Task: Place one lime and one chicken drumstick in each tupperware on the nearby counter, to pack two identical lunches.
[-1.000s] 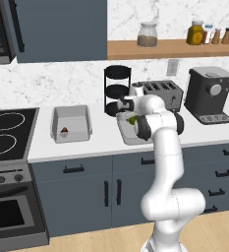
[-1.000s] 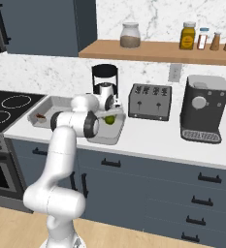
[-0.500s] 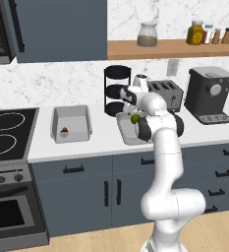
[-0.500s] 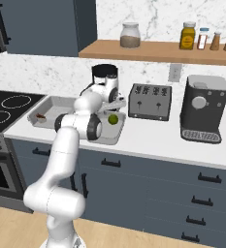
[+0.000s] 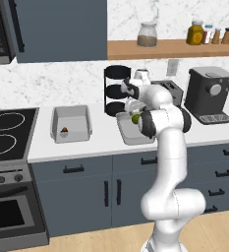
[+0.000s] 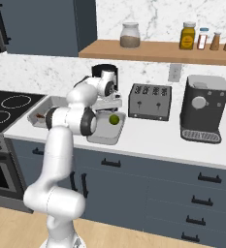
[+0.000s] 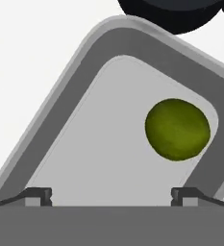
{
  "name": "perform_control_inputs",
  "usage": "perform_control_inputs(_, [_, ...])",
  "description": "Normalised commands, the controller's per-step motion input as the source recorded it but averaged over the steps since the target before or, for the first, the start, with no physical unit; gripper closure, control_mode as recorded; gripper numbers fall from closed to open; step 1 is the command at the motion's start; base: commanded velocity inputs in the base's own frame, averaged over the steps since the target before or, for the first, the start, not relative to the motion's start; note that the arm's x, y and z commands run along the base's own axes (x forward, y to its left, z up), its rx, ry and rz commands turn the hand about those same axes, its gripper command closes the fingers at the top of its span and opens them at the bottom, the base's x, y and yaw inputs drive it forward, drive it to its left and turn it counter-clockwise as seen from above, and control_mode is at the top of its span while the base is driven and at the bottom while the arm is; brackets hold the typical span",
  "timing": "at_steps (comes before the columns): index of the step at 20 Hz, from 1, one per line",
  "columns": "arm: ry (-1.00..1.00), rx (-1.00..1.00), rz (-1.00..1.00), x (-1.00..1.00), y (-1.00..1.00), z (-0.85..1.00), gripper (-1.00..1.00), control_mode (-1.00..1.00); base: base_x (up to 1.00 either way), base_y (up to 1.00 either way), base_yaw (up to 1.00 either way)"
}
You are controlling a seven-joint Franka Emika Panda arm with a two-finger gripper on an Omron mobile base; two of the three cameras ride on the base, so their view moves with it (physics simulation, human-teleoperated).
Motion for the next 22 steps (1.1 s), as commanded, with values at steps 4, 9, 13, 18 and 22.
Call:
perform_control_inputs(4, [0.0,0.0,0.0,-1.0,0.8,-0.61,-1.0,-1.0,0.0,0.0,0.0])
perform_control_inputs(9, [-0.04,0.03,0.0,-1.0,0.41,-0.44,-1.0,-1.0,0.0,0.0,0.0])
perform_control_inputs(13, [-0.02,0.06,0.01,-1.0,0.06,0.19,-1.0,-1.0,0.0,0.0,0.0])
perform_control_inputs(18, [0.0,-0.02,0.06,-1.0,0.0,0.96,-1.0,-1.0,0.0,0.0,0.0])
perform_control_inputs(22, [0.0,-0.06,0.04,-1.0,-0.03,1.0,-1.0,-1.0,0.0,0.0,0.0])
